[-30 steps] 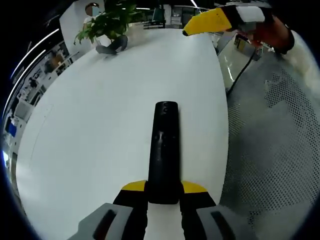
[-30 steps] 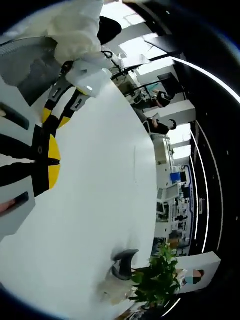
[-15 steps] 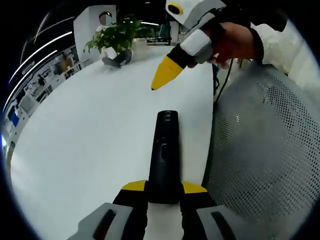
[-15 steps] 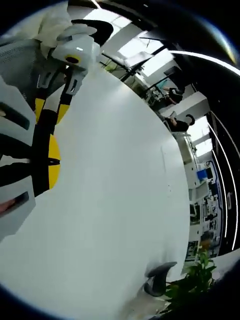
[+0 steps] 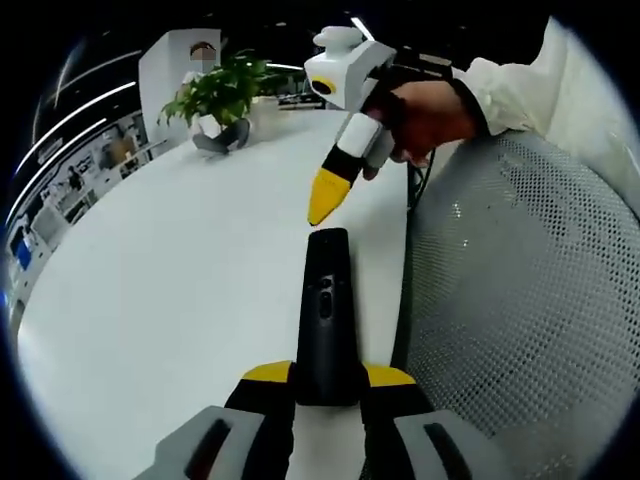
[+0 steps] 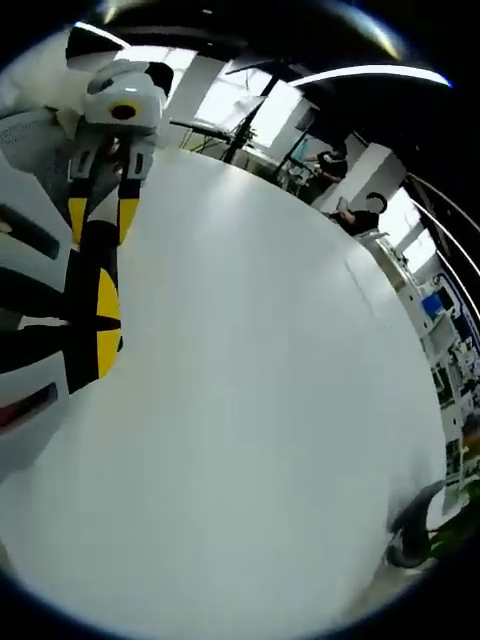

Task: Press the specified remote control buttons in sequence, fully releasing each button before pressing the next.

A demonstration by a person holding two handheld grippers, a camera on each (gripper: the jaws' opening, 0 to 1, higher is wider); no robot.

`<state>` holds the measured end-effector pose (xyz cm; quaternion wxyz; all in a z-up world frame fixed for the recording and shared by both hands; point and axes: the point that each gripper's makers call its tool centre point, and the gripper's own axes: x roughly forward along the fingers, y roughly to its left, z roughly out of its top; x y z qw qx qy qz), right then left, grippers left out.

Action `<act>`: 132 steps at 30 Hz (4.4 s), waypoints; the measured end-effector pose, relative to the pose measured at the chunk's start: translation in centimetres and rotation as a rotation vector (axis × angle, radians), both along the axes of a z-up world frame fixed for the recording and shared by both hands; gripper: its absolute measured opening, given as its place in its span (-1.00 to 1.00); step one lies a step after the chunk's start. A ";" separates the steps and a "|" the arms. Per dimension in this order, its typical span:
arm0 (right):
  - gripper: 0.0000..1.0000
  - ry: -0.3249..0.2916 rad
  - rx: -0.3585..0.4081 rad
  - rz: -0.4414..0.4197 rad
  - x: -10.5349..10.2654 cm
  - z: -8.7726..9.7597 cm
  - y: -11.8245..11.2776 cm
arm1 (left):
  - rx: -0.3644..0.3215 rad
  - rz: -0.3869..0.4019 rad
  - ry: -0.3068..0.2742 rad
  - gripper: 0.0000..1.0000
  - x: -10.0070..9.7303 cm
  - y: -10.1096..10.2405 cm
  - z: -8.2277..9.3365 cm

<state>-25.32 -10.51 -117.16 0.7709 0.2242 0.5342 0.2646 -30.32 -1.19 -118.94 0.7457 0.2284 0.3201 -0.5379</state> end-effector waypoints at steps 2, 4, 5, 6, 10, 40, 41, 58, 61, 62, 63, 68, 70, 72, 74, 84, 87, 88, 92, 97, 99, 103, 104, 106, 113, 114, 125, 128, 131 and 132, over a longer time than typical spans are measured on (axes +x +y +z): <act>-1.00 0.021 0.002 -0.011 -0.2 -0.4 -0.2 | -0.004 -0.005 0.000 -0.51 0.0 0.0 -0.1; -1.00 0.030 -0.022 -0.001 -0.4 -0.9 -0.3 | -0.008 -0.011 0.000 -0.51 0.0 0.1 -0.1; -1.00 0.039 -0.032 0.005 -0.5 -1.1 -0.3 | -0.010 -0.015 0.000 -0.51 -0.1 0.1 -0.1; -1.00 0.036 -0.021 0.005 -0.4 -1.0 -0.2 | -0.011 -0.017 -0.001 -0.51 -0.1 0.1 -0.1; -1.00 0.041 -0.016 0.001 -0.7 -0.8 -0.1 | -0.011 -0.020 -0.003 -0.50 -0.2 0.1 -0.1; -1.00 -0.008 -0.030 0.057 -0.7 -0.4 0.4 | -0.015 -0.025 -0.002 -0.52 0.0 0.2 -0.1; -1.00 -0.004 -0.028 0.062 -0.8 -0.5 0.5 | -0.014 -0.025 -0.001 -0.52 0.0 0.2 -0.1; -1.00 -0.015 -0.064 0.113 -1.5 -1.0 1.1 | -0.019 -0.021 -0.002 -0.50 0.2 0.1 -0.3; -1.00 -0.011 -0.063 0.102 -1.4 -1.0 1.0 | -0.023 -0.021 -0.005 -0.50 0.2 -0.1 -0.3; -1.00 -0.013 -0.067 0.105 -1.4 -1.0 1.0 | -0.023 -0.021 -0.005 -0.50 0.2 -0.1 -0.3; -1.00 -0.021 -0.073 0.115 -1.4 -1.0 1.0 | -0.024 -0.021 -0.005 -0.50 0.2 -0.1 -0.3; -1.00 -0.035 -0.100 0.156 -1.4 -0.8 1.2 | -0.023 -0.029 -0.007 -0.52 0.2 -0.1 -0.2; -1.00 -0.048 -0.094 0.163 -1.3 -0.8 1.4 | -0.029 -0.040 -0.007 -0.52 0.1 -0.3 -0.2; -1.00 -0.027 -0.060 0.163 -1.6 -0.6 1.9 | -0.027 -0.055 -0.003 -0.52 -0.2 -0.4 -0.2; -1.00 -0.019 -0.065 0.158 -1.6 -0.7 1.6 | -0.027 -0.058 -0.006 -0.52 -0.2 -0.5 -0.2; -1.00 0.035 -0.057 0.165 -2.5 -1.0 1.8 | -0.022 -0.059 -0.004 -0.51 -0.2 -0.6 -0.2; -1.00 0.039 -0.066 0.163 -2.5 -1.1 1.5 | -0.019 -0.061 -0.004 -0.51 -0.2 -0.7 -0.2; -1.00 0.036 -0.067 0.164 -2.6 -1.1 1.5 | -0.018 -0.061 -0.004 -0.51 -0.2 -0.7 -0.2; -1.00 0.026 -0.078 0.171 -2.6 -1.1 1.5 | -0.017 -0.058 -0.005 -0.51 -0.2 -0.7 -0.2; -1.00 0.031 -0.073 0.158 -2.5 -1.2 1.5 | -0.017 -0.057 -0.005 -0.50 -0.2 -0.7 -0.3; -1.00 0.031 -0.069 0.154 -2.5 -1.2 1.5 | -0.018 -0.059 -0.005 -0.50 -0.2 -0.7 -0.3; -1.00 0.032 -0.068 0.159 -2.5 -1.2 1.5 | -0.019 -0.061 -0.004 -0.51 -0.2 -0.7 -0.2; -1.00 0.032 -0.067 0.160 -2.5 -1.2 1.5 | -0.020 -0.059 -0.003 -0.52 -0.2 -0.7 -0.2; -1.00 0.039 -0.056 0.155 -2.5 -1.1 1.4 | -0.015 -0.059 -0.003 -0.52 -0.2 -0.8 -0.2; -1.00 0.006 -0.067 0.168 -2.3 -0.9 1.7 | -0.010 -0.069 0.004 -0.53 -0.5 -1.3 -0.3; -1.00 -0.003 -0.076 0.172 -2.1 -1.0 1.7 | -0.009 -0.071 0.004 -0.53 -0.5 -1.5 -0.3; -1.00 0.029 -0.042 0.158 -2.2 -1.1 2.0 | -0.009 -0.075 0.003 -0.51 -0.2 -1.7 -0.4; -1.00 0.028 -0.037 0.153 -2.2 -1.2 2.0 | -0.014 -0.072 0.003 -0.51 -0.2 -1.7 -0.4; -1.00 0.029 -0.035 0.133 -2.1 -1.3 2.0 | -0.017 -0.071 0.000 -0.51 -0.1 -1.7 -0.4; -1.00 0.042 -0.020 0.114 -2.2 -1.3 1.9 | -0.018 -0.074 -0.001 -0.51 -0.1 -1.8 -0.4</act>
